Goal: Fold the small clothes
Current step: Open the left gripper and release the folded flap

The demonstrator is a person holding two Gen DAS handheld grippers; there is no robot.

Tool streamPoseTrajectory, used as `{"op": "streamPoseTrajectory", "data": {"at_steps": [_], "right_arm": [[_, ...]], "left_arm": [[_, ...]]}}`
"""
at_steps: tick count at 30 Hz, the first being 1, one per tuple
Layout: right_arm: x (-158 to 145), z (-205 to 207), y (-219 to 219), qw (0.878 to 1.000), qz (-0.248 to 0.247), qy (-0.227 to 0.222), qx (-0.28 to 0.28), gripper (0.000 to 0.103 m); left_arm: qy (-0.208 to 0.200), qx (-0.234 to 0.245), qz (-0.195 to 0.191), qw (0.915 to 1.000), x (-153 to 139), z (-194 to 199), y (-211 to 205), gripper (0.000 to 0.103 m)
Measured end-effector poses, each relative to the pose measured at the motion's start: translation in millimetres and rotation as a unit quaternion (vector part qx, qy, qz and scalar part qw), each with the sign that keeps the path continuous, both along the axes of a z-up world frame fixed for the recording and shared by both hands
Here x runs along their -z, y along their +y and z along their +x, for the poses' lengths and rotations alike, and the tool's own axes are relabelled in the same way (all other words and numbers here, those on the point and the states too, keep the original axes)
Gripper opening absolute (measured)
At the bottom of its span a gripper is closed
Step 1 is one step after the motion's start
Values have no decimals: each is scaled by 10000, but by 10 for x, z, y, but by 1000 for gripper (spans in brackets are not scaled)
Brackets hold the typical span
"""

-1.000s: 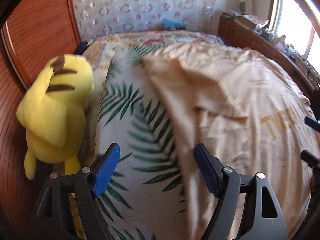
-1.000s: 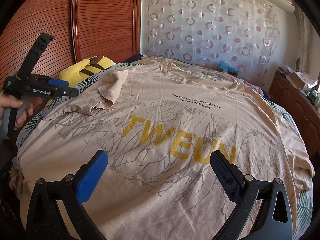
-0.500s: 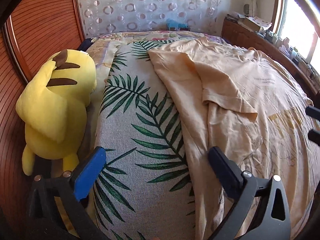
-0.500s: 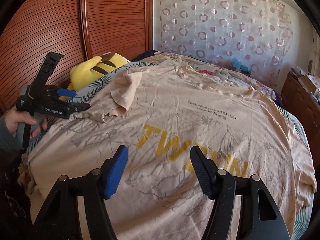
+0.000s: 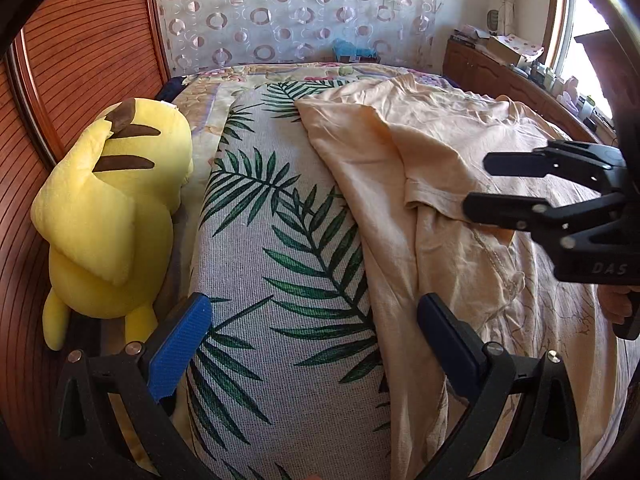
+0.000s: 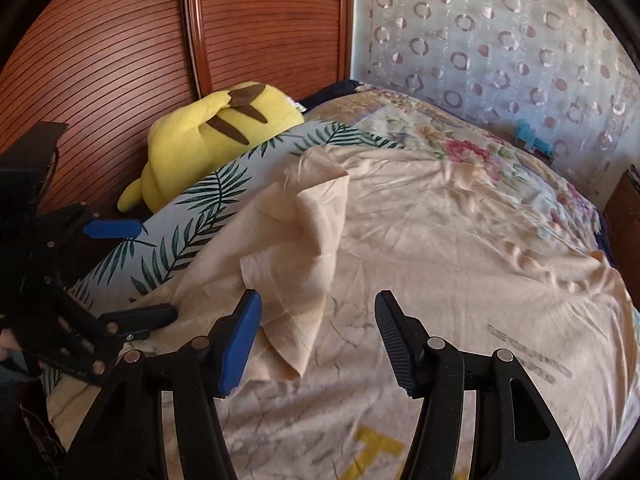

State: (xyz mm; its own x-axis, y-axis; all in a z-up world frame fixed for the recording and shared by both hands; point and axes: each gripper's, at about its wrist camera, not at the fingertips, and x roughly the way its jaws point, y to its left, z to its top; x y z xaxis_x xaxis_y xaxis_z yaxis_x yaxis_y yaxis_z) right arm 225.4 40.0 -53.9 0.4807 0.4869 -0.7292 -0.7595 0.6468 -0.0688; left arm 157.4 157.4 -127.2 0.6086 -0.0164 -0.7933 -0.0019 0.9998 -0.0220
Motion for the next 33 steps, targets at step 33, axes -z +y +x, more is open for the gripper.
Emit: {"op": "streamPoseTrajectory", "data": {"at_steps": [33], "right_arm": [[-167,34,-953,9930,435,-456,995,53]], "left_arm": [[-7,11,-25,10000,-2,-10,8,103]]}}
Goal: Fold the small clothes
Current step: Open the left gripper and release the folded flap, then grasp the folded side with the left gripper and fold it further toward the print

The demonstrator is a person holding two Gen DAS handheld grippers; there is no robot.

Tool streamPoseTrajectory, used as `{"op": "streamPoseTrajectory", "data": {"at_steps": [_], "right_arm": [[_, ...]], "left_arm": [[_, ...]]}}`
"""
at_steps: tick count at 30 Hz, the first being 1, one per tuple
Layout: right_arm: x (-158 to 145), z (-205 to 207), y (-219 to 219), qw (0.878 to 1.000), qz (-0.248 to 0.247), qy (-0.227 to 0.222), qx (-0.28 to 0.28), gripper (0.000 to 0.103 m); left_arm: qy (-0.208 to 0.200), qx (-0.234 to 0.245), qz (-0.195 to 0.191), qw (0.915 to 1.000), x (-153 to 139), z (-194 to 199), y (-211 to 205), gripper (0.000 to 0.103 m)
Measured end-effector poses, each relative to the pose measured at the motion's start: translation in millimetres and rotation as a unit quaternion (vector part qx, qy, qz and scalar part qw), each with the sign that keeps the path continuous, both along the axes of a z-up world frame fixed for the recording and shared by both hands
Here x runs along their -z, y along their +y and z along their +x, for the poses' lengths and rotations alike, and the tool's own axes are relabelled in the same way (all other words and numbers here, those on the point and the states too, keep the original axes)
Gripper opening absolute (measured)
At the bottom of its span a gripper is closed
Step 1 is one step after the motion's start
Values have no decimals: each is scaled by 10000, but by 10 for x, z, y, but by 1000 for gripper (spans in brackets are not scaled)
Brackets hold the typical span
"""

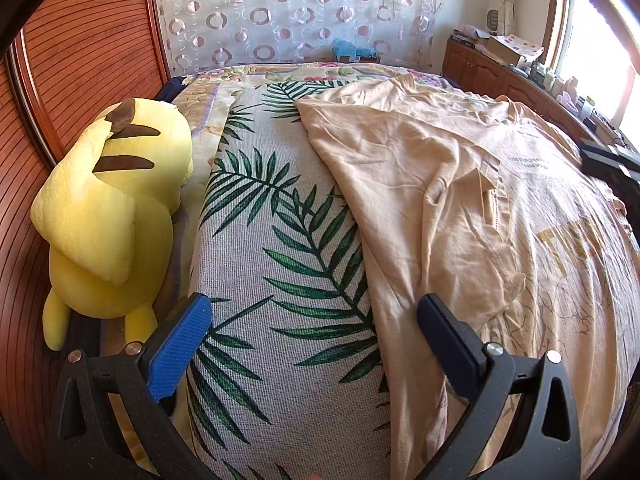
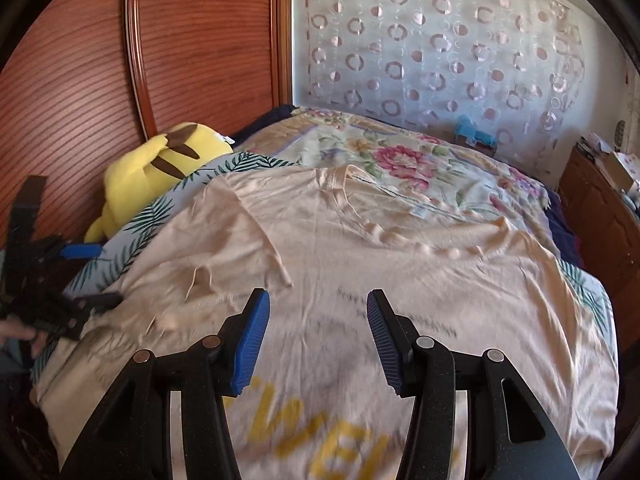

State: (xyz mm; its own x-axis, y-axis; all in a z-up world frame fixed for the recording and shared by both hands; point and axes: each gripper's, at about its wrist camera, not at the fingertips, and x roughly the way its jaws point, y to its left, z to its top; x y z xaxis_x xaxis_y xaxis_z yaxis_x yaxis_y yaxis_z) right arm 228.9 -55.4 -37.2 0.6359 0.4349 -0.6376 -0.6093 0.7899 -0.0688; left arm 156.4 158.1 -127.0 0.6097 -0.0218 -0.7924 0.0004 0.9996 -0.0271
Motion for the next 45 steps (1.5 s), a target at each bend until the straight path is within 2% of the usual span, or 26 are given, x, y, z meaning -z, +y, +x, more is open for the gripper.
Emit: {"op": "streamPoseTrajectory", "data": {"at_steps": [7,10,12,14,16,19,21,24,25,27,29,35,40,43,45], "right_arm": [[160,-526,-894,9994,-111,-167,299,53],[224,-672,-1275,9981,-98,-176,575,53],[272,-758,-1510,9966,-159,-230,778,53],[332,-851,-1674,9955,-209,-197,899,58],[395,-904,-1809,9949,-191,-97,987,70],[514,-968,-1951,9938,-227,84,1084,71],[596,-978,-1980,9934,-299,150,1098,71],[624,-967,-1960,9930,-351,245,1096,71],[587,-990,-1955,9933,-334,203,1083,71],[605,-977,-1968,9929,-302,124,1147,71],[598,-1009,-1974,9920,-364,116,1203,71],[569,-966,-1765,9891,-658,-226,1300,71],[569,-963,-1794,9883,-527,-198,1421,71],[566,-905,-1822,9890,-402,-92,1421,71],[567,-889,-1830,9890,-391,-63,1425,71]], "left_arm": [[-522,-76,-9,9986,-292,-182,-88,103],[-744,254,-289,9965,-440,-247,-257,103],[-778,430,-345,9954,-474,-251,-402,99],[-725,617,-305,9950,-462,-224,-575,98],[-649,757,-266,9947,-411,-184,-715,92],[-384,944,-296,9944,-303,-90,-849,71],[-179,999,-266,9945,-217,-46,-928,51],[-45,943,-58,9955,-139,-12,-979,32],[-82,932,22,9956,-141,-19,-987,30],[-51,912,55,9958,-149,-8,-959,15],[-90,906,68,9958,-191,-46,-934,9],[-163,958,75,9952,-285,-239,-933,8],[-115,882,186,9959,-266,-302,-990,8],[-180,896,12,9958,-288,-308,-1004,20],[-240,924,-40,9954,-314,-321,-1053,37]]}}
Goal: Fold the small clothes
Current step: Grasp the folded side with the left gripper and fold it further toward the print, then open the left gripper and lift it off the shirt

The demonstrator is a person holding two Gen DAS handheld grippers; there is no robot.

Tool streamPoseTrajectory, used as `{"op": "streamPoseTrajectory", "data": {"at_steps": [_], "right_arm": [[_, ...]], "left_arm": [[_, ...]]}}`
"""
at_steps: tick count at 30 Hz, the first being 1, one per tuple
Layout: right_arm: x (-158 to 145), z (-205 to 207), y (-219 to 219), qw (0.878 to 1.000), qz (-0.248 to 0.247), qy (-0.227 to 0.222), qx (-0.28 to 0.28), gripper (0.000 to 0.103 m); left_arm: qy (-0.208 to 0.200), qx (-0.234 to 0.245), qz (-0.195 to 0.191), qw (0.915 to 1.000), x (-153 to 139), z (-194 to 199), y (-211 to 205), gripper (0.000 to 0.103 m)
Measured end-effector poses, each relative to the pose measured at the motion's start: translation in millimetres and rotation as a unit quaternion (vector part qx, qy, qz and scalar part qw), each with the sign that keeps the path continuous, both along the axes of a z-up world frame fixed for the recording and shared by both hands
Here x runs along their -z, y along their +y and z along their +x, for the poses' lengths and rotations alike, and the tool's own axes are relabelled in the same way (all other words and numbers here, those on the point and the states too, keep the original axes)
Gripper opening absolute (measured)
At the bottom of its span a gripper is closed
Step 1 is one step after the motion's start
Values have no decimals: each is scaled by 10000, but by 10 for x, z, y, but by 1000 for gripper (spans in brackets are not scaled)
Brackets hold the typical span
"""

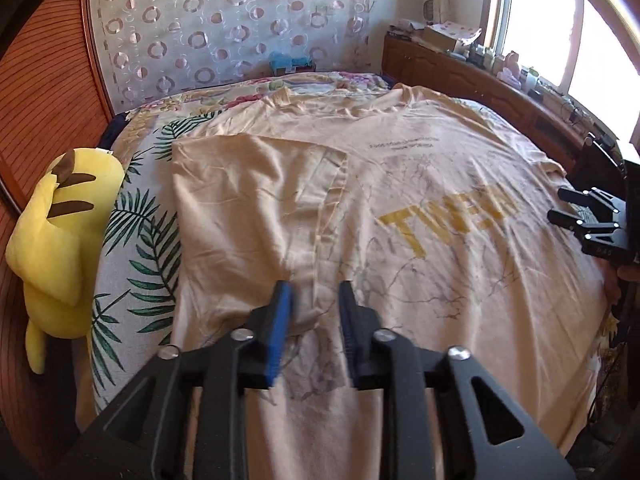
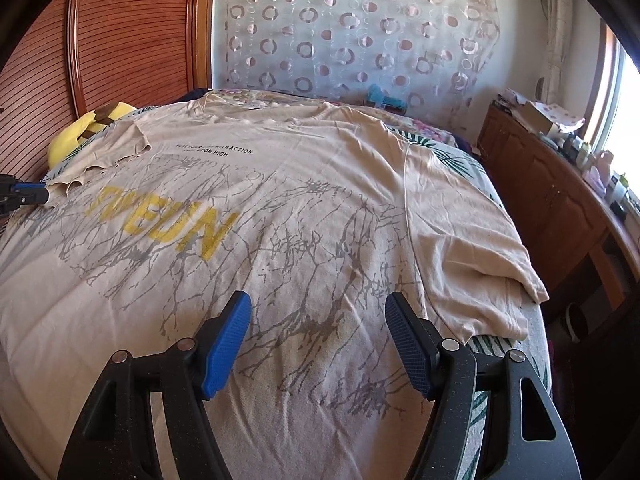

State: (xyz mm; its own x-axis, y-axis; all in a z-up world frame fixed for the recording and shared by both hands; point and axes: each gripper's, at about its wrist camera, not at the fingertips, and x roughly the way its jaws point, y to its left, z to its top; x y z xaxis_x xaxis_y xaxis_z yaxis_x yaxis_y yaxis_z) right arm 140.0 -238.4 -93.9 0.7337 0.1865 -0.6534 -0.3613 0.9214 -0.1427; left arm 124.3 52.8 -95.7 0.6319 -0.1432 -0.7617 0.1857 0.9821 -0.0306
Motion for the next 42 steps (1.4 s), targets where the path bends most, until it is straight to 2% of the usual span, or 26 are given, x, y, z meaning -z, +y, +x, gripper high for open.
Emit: {"op": "streamPoseTrajectory", "data": {"at_steps": [2,4,5,6,7,17,21,32,36,39,42], "right_arm": [[-10,10,6,10000,-9,19,-6,71],[-12,7,14,10000,-26,16,-6,71],[-14,9,13,10000,-29,16,-4,71],[-14,10,13,10000,-30,18,2,71],[-17,15,7,10000,-25,19,6,71],[-16,14,-14,10000,38,24,24,71],[-18,9,-28,10000,77,12,38,71],[-29,22,-65,9999,144,32,70,71],[-87,48,-222,9993,359,71,101,71],[-142,115,-499,9987,320,15,395,71],[-198,232,-867,9961,485,47,731,71]], "left_arm": [[-104,90,-23,9999,-35,-19,-78,44],[-174,195,-79,9996,-68,-25,-169,46],[-191,220,-110,9995,-75,-19,-206,56],[-224,242,-138,9994,-79,-10,-239,74],[-279,293,-184,9990,-81,0,-293,80],[40,495,-74,9987,112,306,-680,81],[183,502,92,9985,230,377,-764,81],[146,580,203,9980,264,392,-825,89],[144,578,207,9980,264,396,-827,89],[148,579,200,9980,263,393,-826,89],[147,579,201,9980,260,391,-825,89]]}}
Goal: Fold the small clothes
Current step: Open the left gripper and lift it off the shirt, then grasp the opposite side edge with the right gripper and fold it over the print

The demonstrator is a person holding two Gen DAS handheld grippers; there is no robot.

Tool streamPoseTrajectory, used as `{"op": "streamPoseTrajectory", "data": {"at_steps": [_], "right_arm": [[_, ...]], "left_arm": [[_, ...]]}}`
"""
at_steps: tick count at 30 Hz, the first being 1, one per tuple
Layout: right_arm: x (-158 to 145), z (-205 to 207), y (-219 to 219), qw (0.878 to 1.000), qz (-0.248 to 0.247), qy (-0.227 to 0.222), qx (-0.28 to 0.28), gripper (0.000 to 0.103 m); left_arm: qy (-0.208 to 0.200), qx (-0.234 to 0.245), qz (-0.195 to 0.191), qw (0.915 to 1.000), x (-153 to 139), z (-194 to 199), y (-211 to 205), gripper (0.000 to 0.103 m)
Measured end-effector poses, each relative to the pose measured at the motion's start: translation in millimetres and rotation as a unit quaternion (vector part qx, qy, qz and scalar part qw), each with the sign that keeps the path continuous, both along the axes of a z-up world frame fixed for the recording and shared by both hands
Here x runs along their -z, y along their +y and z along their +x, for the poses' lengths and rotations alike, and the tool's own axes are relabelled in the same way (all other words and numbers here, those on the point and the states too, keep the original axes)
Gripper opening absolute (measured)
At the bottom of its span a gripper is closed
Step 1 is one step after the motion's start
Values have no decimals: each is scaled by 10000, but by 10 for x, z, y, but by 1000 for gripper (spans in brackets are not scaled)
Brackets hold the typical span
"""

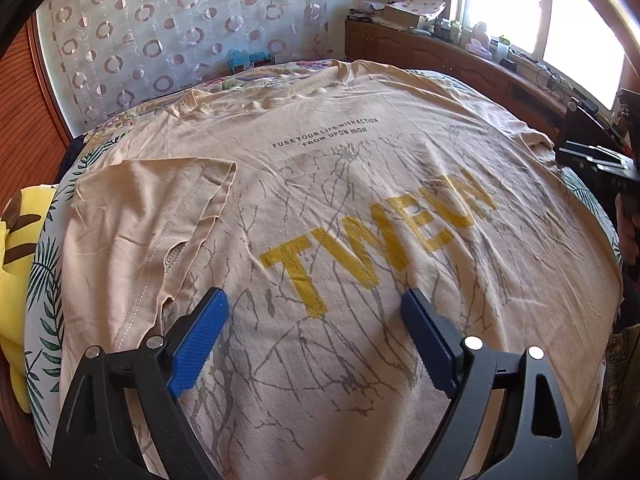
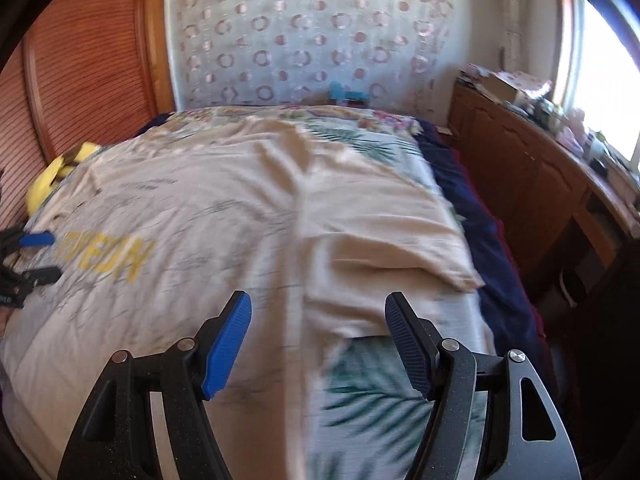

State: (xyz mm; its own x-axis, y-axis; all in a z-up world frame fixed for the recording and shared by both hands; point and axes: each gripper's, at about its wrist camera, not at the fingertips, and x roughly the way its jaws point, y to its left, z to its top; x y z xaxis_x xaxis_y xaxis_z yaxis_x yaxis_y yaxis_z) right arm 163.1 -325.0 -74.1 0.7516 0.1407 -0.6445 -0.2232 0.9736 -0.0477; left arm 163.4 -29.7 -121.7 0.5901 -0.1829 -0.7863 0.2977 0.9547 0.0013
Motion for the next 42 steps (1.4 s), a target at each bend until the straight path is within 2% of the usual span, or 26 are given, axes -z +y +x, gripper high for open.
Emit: {"op": "streamPoseTrajectory", "data": {"at_steps": [7,12,14,15,16,17,18,19,20,21,23,27,33,35,37,39,42], "right_arm": [[36,403,-625,9976,220,333,573,71],[70,633,-722,9955,332,556,698,70],[79,735,-704,9946,368,653,712,66],[69,745,-726,9945,411,684,678,61],[52,788,-754,9946,498,697,594,48],[32,806,-745,9945,578,715,495,43],[7,812,-736,9950,522,696,500,36],[-23,800,-725,9958,361,635,545,22],[-45,789,-706,9966,264,581,523,13],[-72,771,-687,9973,265,539,416,8],[-144,742,-629,9984,152,411,364,7],[-385,641,-382,9998,139,132,107,6],[-769,262,410,9961,105,-372,-792,6],[-777,120,654,9928,49,-416,-1122,19],[-728,18,782,9903,-80,-477,-1302,47],[-652,-19,768,9909,-156,-456,-1258,50],[-477,36,637,9943,-147,-194,-1034,50]], "left_arm": [[55,34,12,10000,18,21,-46,98],[56,32,8,10000,16,20,-40,98],[56,32,7,10000,16,19,-38,98],[56,32,7,10000,16,17,-37,98],[55,32,8,10000,16,18,-36,98],[55,32,8,10000,15,18,-36,98],[56,33,8,10000,15,18,-36,98],[55,34,8,10000,15,19,-36,98],[56,33,9,10000,15,19,-35,98],[57,34,7,10000,15,19,-36,98],[57,34,7,10000,13,17,-37,98],[57,34,7,10000,14,19,-36,98],[56,34,7,10000,14,19,-35,98],[55,34,7,10000,14,19,-35,98],[56,34,7,10000,14,19,-35,98],[56,34,6,10000,14,19,-34,98],[56,34,6,10000,15,19,-34,98]]}}
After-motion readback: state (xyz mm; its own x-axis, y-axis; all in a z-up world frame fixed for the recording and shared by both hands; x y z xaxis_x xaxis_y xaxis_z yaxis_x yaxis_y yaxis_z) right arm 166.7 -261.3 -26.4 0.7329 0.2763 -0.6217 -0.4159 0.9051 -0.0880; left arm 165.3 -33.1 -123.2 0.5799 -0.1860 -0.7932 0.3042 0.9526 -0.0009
